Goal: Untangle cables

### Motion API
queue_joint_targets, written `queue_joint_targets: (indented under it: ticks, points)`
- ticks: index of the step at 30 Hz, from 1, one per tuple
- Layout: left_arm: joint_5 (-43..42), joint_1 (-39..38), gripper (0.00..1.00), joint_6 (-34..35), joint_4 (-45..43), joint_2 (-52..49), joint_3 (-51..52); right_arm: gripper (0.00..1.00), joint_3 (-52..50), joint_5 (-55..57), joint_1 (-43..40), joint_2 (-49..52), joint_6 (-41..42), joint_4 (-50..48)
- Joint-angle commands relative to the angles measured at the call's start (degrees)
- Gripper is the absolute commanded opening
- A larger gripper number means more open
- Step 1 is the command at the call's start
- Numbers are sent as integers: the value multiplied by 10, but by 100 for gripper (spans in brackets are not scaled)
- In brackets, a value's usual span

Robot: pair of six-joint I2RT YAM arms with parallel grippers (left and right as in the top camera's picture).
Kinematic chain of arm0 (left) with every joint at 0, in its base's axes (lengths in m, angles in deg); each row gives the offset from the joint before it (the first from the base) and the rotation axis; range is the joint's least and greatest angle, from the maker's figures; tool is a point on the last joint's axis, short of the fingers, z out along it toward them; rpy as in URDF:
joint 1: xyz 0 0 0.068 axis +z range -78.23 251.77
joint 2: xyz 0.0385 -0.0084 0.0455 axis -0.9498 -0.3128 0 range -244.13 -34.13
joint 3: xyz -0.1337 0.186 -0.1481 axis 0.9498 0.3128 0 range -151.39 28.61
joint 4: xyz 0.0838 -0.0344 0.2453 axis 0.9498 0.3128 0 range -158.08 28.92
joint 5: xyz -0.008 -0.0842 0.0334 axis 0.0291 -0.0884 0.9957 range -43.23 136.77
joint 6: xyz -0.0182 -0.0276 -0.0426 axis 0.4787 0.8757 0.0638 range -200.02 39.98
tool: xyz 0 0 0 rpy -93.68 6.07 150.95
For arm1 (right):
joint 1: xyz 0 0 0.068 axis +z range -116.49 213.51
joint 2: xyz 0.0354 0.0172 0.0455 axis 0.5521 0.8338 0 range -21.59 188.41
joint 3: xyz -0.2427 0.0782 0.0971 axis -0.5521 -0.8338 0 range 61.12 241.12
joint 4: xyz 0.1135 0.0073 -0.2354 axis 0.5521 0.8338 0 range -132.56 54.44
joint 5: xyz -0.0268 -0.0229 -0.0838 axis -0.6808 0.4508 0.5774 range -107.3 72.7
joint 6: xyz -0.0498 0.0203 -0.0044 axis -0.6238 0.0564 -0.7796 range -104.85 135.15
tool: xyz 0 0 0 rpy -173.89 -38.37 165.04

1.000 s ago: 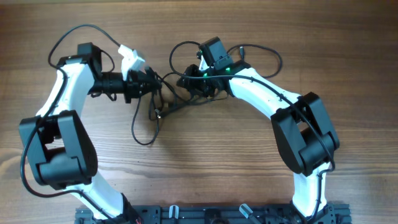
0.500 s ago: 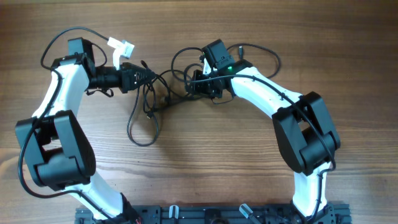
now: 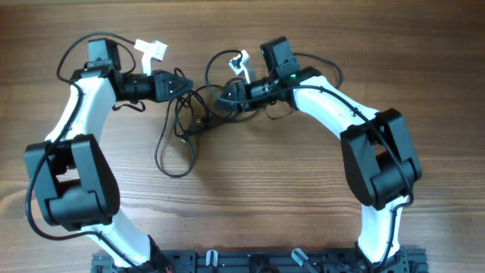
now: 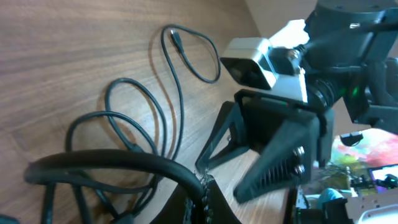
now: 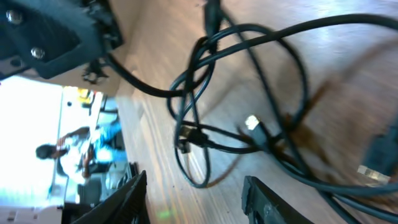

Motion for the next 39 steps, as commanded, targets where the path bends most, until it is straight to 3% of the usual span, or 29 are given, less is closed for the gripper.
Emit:
queue_joint_targets:
  ticks: [1,4,8,13,16,19,24,30,34,39]
  points:
    - [-5,-40,14,29,-6,2,-1,53,7,-24,15,-4,-31,-10]
    - [-5,-61,7,29,-19,2,-1,53,7,-24,21,-4,-23,-31]
    - [-5,-79,7,33,-21,2,-1,54,7,-19,26,-4,-3,-62]
    - [-5,-81,11,91,-31,2,-1,51,7,16,26,-4,38,-82]
    - [-5,-81,10,100,-36,2,-1,16,7,16,30,-4,38,-89]
    - [-5,-81,8,99,-38,2,-1,4,7,20,33,-4,39,-87]
    - [25,-81,5,100,-40,2,-1,4,7,118,34,-4,100,-47]
    - [30,-81,5,102,-40,2,-1,4,7,177,34,-4,89,-12]
    - [82,-81,5,102,-40,2,-1,4,7,227,33,-4,81,18]
    - [137,-81,17,129,-42,2,-1,4,7,302,31,-4,81,66]
